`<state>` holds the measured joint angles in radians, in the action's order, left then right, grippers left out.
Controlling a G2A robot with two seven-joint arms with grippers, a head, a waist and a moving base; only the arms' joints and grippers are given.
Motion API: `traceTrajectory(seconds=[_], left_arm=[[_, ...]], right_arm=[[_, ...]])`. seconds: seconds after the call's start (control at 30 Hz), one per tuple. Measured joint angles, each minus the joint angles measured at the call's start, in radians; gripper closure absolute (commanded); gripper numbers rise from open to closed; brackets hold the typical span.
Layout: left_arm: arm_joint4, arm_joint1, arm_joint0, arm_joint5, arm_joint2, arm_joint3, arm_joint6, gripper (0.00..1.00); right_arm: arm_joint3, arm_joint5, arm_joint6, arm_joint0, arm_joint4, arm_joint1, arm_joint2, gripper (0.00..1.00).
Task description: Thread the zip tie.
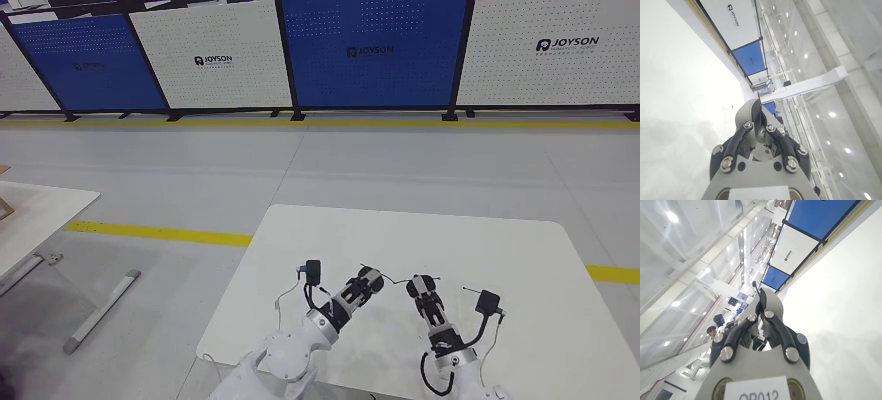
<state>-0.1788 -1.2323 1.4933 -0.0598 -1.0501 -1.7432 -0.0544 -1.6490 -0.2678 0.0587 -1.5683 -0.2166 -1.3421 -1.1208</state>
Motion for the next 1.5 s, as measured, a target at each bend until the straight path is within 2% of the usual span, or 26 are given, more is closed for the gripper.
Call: traceTrajectory(seconds=[0.23,0.73,0.87,1.0,1.13,1.33,1.5], left_arm=[[-0.104,-0.002,-0.003,0.050,-0.021,-0.002,-0.023,1.00],[-0.116,-0.004,-0.006,0.058,-0.024,0.003,-0.022,1.00],[-0.120,-0.006,-0.009,0.061,-0.023,0.006,-0.015,1.00],[-0.117,-0.005,-0.007,0.060,-0.024,0.006,-0.033,1.00],[-0.096,-0.004,-0.006,0.059,-0.025,0.005,-0.034,1.00],[-0.013,-0.002,-0.006,0.076,-0.012,0.005,-0.024,1.00],[0.045,0.000,-0.002,0.057,-0.009,-0.001,-0.015,1.00]], right_arm=[[0.014,-0.020,0.000,0.002,-0.016,-0.001,-0.003,1.00],[0.013,-0.015,-0.007,0.001,-0.008,-0.001,-0.005,1.00],[0.015,-0.033,0.000,-0.002,-0.001,-0.002,-0.012,1.00],[0.014,-0.032,0.001,-0.005,-0.002,-0.002,-0.018,1.00],[0.007,-0.022,-0.003,-0.009,-0.005,-0.002,-0.022,1.00],[-0.008,-0.026,-0.001,-0.025,-0.013,0.000,-0.034,1.00],[-0.020,-0.012,-0.012,-0.034,-0.026,0.002,-0.045,1.00]])
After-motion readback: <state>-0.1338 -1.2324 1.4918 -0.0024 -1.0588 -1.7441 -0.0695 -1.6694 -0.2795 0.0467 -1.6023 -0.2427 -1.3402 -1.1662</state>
